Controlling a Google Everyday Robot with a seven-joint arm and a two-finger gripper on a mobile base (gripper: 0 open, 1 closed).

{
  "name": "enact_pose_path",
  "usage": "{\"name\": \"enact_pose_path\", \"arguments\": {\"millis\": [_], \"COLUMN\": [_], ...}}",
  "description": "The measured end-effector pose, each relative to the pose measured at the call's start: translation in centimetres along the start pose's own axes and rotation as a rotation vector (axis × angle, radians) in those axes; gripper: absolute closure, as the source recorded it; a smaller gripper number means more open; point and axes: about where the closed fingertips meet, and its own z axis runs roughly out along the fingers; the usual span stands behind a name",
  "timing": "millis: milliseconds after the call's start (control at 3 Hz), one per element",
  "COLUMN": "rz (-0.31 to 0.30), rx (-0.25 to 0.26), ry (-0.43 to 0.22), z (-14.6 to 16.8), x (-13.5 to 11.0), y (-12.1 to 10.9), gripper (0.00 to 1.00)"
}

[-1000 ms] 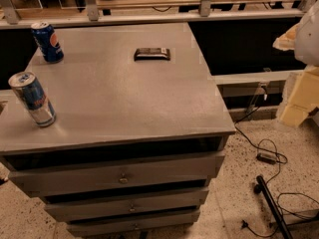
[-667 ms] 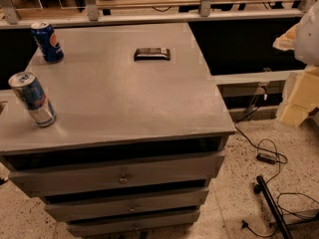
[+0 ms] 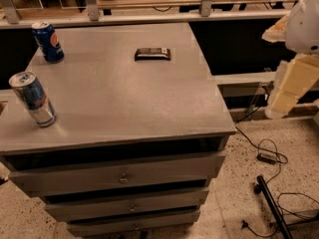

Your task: Pick rxbar chocolate

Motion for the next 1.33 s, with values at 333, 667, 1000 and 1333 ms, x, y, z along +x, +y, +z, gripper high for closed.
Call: {"name": "enact_pose_path", "arguments": {"millis": [333, 667, 1000, 1333], "rz": [-0.042, -0.081, -0.106, -0.133], "rx": [-0.023, -0.047, -0.017, 0.010], "ry": [-0.065, -0.133, -0.132, -0.159], "z": [1.4, 3.2, 4.4, 3.9], "x": [-2.1, -5.8, -11.0, -13.1], "y": [-3.1, -7.9, -12.4, -13.1], "gripper": [0.00, 0.00, 0.00, 0.00]}}
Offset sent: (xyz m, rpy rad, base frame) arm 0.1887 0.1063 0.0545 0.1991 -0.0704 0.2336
